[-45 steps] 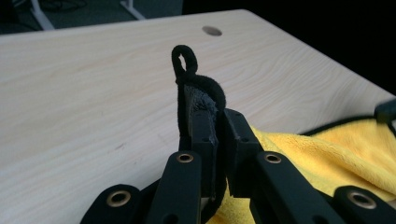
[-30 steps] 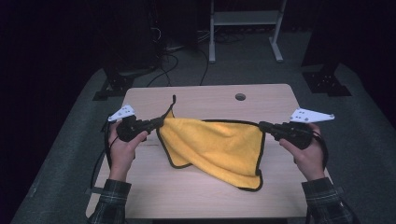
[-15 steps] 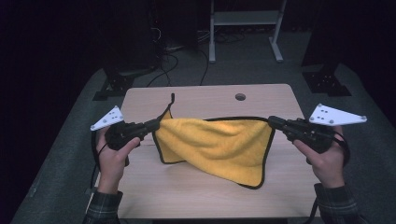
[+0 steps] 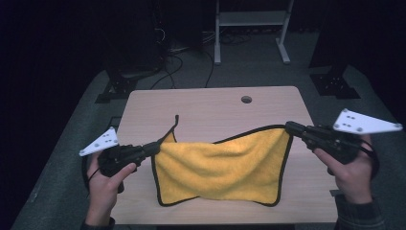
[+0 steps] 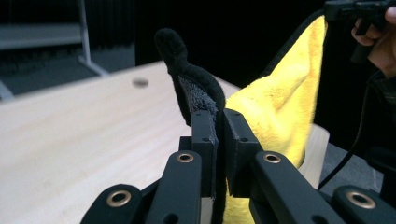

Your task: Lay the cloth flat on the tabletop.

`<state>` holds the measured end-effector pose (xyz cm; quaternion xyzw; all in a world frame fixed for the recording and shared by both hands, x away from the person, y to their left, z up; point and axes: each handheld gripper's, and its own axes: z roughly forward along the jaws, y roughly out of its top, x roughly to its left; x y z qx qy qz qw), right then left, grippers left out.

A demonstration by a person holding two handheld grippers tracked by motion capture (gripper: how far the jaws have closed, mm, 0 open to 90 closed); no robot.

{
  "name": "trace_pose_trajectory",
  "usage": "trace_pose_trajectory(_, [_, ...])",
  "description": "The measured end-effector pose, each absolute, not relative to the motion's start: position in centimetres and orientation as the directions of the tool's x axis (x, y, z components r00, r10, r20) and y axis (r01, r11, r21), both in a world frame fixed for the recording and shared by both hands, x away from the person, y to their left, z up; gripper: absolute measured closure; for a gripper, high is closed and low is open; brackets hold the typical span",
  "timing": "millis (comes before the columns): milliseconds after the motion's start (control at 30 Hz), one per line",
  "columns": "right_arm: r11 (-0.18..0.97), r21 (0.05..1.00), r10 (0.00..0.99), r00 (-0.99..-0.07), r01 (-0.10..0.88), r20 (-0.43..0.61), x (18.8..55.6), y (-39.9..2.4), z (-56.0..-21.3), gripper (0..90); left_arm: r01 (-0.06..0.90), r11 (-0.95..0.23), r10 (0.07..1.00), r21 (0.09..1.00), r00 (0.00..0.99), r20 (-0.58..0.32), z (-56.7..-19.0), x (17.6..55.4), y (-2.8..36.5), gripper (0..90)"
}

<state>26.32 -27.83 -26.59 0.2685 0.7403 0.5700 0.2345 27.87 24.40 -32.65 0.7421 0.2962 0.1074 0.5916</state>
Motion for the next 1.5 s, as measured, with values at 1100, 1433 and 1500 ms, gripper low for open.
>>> trace_pose_trajectory(1100, [0.208, 0.863, 0.822, -0.560, 0.460, 0.101, 45.1, -24.2, -41.0, 64.1, 0.528, -0.143, 0.812, 0.837, 0.547, -0.206, -44.3, 41.5, 24.1, 54.7])
trace_pose_trajectory(1433, [0.264, 0.820, 0.818, -0.568, 0.508, 0.088, 40.8, -25.9, -43.9, 35.0, 0.548, -0.230, 0.803, 0.804, 0.574, -0.161, -44.4, 39.3, 24.0, 40.4])
trace_pose_trajectory(1500, [0.271, 0.812, 0.824, -0.561, 0.516, 0.082, 40.6, -26.2, -44.2, 34.3, 0.551, -0.237, 0.800, 0.800, 0.578, -0.161, -44.6, 38.9, 24.1, 40.4])
